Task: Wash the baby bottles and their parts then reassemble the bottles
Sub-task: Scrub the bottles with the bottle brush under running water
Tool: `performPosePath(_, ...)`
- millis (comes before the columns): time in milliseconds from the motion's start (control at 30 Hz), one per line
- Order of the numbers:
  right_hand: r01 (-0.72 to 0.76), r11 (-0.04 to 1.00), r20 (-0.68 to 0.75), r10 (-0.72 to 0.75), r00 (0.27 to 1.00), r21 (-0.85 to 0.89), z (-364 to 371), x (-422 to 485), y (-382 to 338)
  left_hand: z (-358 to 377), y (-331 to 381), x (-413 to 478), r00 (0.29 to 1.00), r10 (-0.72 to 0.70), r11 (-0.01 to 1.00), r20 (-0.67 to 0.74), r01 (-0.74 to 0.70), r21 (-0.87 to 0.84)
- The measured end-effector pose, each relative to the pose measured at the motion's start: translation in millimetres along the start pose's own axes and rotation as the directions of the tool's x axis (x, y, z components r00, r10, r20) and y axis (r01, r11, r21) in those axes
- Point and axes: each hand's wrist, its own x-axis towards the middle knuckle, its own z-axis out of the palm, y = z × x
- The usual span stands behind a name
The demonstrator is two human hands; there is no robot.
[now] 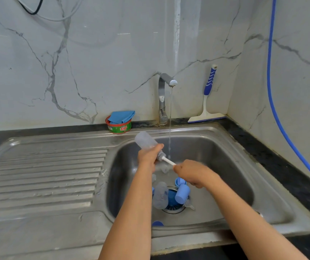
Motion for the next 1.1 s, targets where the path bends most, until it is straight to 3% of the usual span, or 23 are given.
performPosePath(67,0.023,0.991,-0.129,-0.041,0.991,-0.133,8,7,-4,2,2,-4,1.0,-0.009,0.998,0.016,0.01,-0.056)
performPosePath(167,0.035,0.999,-0.11,-0.037,0.993,-0.026,7,9,-4,-2,14,-12,0.978,-0.077,0.934,0.192,0.138,-0.33)
performPosePath(233,0.006,0.982,0.013,-0.009,1.0,0.189,-1,5,1,-9,19,-12,0.959,-0.065,0.874,0.274,0.187,-0.448)
performPosePath(333,-0.111,0.824,0.289,-0.067,0.955,0.556,-17,4,10,-15,23,-15,0.925,-0.04,0.826,0.378,0.243,-0.508)
performPosePath(400,-0.175,0.727,0.399,-0.146,0.905,0.664,-24,5,14,-17,24,-17,0.906,-0.018,0.829,0.423,0.25,-0.5)
performPosePath(467,-0.198,0.703,0.441,-0.181,0.879,0.683,-26,5,15,-16,24,-17,0.905,-0.014,0.832,0.424,0.246,-0.497)
performPosePath(600,-0.158,0.801,0.402,-0.111,0.909,0.578,-19,4,11,-13,19,-14,0.938,-0.124,0.883,0.322,0.253,-0.395)
performPosePath(700,-0.025,0.97,0.169,-0.017,0.985,0.242,-9,0,3,-10,11,-10,0.985,-0.111,0.982,0.134,0.13,-0.137)
performPosePath(767,0.039,0.999,-0.02,-0.039,0.999,-0.034,-4,-1,-2,-9,6,-7,0.999,-0.011,1.0,0.033,0.011,0.002)
performPosePath(833,0.065,0.993,-0.087,-0.073,0.994,-0.099,0,1,-4,-7,8,-9,0.999,0.025,0.999,0.044,-0.024,-0.022)
performPosePath(933,0.0,0.973,0.099,-0.024,0.995,0.23,-6,4,3,-9,18,-12,0.972,-0.046,0.943,0.231,0.119,-0.31)
performPosePath(1000,-0.107,0.876,0.296,-0.042,0.954,0.471,-12,6,10,-12,22,-11,0.944,-0.036,0.877,0.327,0.187,-0.443)
performPosePath(1100,-0.154,0.824,0.351,-0.059,0.934,0.546,-17,10,13,-13,19,-7,0.946,-0.028,0.866,0.323,0.185,-0.465)
